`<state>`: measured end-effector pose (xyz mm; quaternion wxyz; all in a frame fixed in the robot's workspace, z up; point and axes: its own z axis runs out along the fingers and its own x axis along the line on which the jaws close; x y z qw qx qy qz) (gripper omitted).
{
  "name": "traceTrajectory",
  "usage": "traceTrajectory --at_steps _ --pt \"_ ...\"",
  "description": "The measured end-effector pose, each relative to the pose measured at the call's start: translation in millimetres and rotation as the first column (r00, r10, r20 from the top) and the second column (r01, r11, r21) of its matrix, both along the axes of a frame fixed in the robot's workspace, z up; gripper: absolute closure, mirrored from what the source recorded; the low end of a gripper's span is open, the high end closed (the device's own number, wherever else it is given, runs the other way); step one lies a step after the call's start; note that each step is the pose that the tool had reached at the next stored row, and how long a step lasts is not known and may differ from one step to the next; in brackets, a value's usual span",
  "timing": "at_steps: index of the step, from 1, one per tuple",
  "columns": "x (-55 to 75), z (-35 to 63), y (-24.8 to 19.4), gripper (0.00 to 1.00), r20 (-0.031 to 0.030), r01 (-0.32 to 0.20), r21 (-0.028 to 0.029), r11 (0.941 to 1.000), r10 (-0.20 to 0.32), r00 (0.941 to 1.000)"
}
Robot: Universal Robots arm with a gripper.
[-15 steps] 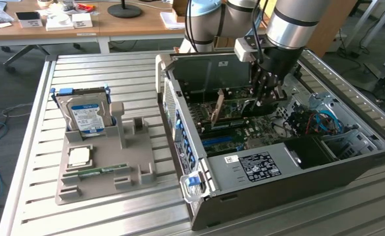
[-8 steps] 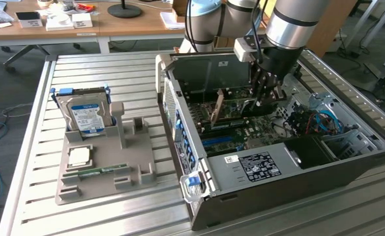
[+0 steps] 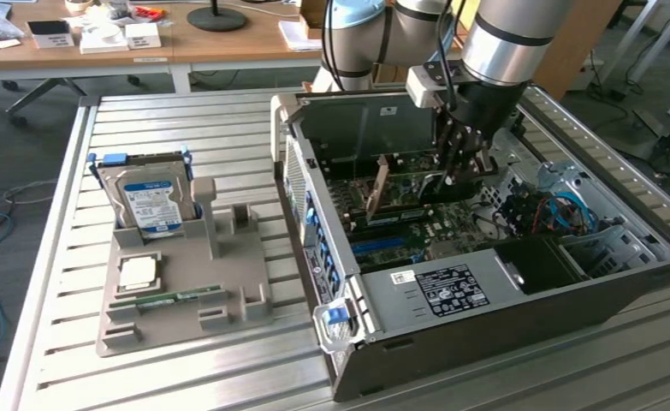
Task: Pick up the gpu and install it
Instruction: 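Insert the gpu into the slot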
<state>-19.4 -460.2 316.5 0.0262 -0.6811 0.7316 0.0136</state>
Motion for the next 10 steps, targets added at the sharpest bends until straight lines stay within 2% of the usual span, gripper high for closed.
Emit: traceTrajectory --at_steps 10 --pt "-1.1 0.0 0.2 0.73 -0.0001 0.0 0.0 1.0 0.0 1.0"
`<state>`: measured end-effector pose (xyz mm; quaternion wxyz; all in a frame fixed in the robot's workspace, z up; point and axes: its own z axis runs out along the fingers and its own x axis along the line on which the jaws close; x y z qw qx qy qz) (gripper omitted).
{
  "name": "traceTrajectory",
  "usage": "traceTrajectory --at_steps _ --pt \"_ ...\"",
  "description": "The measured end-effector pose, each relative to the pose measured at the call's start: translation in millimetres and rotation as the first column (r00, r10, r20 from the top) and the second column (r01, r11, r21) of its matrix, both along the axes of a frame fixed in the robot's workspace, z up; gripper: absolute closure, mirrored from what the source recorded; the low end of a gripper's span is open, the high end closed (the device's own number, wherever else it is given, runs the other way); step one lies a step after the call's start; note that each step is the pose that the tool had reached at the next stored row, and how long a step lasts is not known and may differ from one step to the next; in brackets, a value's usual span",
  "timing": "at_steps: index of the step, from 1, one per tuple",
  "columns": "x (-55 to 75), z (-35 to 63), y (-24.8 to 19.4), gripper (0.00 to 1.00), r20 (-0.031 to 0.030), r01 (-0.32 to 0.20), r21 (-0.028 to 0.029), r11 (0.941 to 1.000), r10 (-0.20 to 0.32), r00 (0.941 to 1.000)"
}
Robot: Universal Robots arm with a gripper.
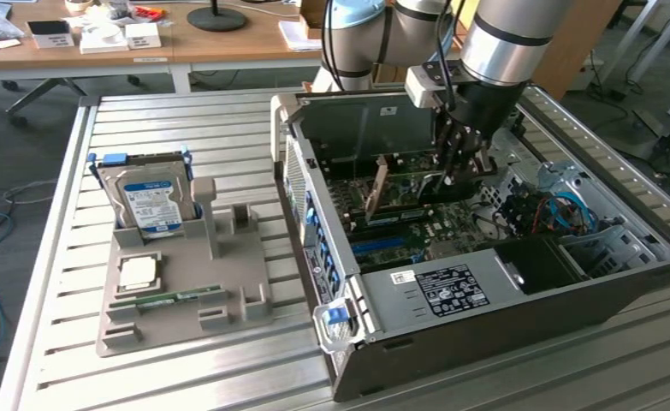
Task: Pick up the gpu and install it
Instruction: 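Insert the gpu into the slot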
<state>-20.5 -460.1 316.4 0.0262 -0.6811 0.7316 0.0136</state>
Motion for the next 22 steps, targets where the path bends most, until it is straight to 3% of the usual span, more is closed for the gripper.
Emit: traceTrajectory --at_steps 11,22 --pt "0.0 0.0 0.3 0.73 0.0 -0.001 -0.0001 1.0 0.001 1.0" --pt "-5.2 -2.2 0.3 0.73 0.0001 -0.039 -0.0002 0.9993 0.039 0.9993"
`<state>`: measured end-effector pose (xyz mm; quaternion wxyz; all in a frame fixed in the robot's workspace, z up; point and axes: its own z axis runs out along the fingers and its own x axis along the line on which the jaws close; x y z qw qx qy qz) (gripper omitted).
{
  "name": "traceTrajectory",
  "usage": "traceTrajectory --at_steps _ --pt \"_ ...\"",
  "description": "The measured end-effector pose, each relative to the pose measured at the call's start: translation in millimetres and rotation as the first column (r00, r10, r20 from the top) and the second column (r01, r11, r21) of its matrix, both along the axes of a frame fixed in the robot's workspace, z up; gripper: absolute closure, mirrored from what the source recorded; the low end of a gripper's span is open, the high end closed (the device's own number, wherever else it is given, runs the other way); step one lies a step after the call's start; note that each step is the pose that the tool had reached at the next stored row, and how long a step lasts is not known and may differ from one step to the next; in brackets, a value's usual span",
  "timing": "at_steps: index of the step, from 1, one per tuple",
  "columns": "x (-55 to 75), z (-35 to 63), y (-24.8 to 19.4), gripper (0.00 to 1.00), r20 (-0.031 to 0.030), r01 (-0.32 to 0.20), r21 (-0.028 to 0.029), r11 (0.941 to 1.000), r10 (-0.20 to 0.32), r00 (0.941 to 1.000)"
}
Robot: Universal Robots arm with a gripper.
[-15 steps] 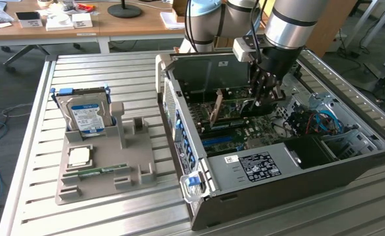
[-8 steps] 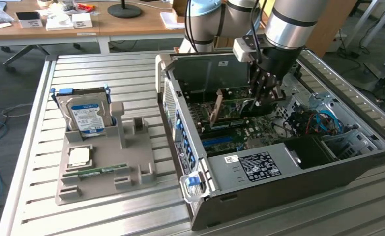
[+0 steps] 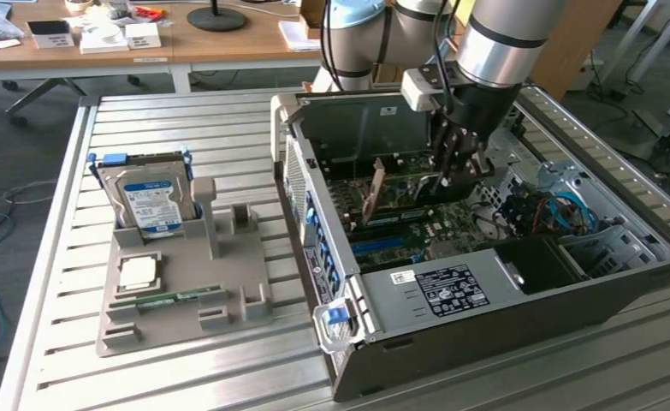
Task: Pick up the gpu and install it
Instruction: 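Insert the gpu into the slot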
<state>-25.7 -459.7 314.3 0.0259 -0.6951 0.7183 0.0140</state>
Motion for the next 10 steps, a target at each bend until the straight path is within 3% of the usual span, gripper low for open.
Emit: traceTrajectory --at_steps 10 --pt "-5.2 -5.9 -0.1 0.73 -0.0002 -0.005 -0.0004 1.0 0.005 1.0"
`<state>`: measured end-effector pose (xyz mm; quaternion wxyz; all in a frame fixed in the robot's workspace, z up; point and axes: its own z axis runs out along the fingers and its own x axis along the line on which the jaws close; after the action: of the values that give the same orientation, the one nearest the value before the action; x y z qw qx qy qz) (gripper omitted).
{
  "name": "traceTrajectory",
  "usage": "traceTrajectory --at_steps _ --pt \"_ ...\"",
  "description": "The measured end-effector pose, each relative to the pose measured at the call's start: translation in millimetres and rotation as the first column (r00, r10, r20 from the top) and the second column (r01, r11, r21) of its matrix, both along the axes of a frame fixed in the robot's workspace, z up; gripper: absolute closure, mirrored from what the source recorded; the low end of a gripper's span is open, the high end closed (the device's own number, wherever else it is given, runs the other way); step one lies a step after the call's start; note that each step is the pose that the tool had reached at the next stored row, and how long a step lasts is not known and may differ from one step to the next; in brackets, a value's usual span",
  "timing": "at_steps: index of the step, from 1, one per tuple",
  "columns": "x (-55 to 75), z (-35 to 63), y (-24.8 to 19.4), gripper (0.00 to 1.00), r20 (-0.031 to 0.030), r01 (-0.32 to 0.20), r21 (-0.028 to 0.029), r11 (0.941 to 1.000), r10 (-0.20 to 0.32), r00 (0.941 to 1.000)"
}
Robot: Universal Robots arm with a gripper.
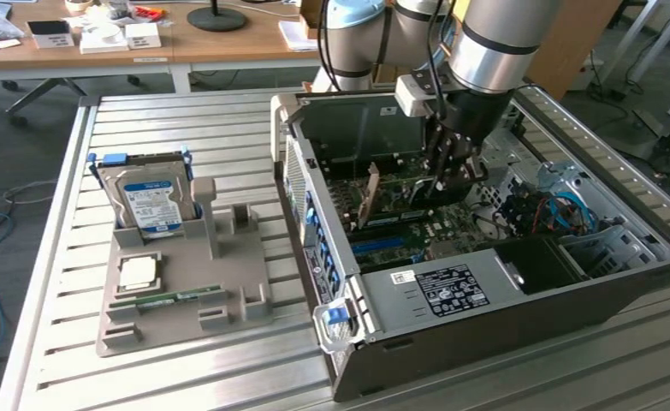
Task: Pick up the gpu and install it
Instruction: 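Insert the gpu into the slot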
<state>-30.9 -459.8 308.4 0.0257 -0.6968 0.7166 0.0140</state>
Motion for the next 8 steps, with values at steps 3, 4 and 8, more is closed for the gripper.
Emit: traceTrajectory --at_steps 3,4,8 --pt "0.0 -0.1 0.0 0.73 0.0001 0.0 0.0002 1.0 0.0 1.0" --pt "-0.1 -0.1 0.0 0.73 0.0001 0.0 0.0003 1.0 0.0 1.0" --pt "-0.1 -0.2 0.0 0.73 0.0001 0.0 0.0003 1.0 0.0 1.0"
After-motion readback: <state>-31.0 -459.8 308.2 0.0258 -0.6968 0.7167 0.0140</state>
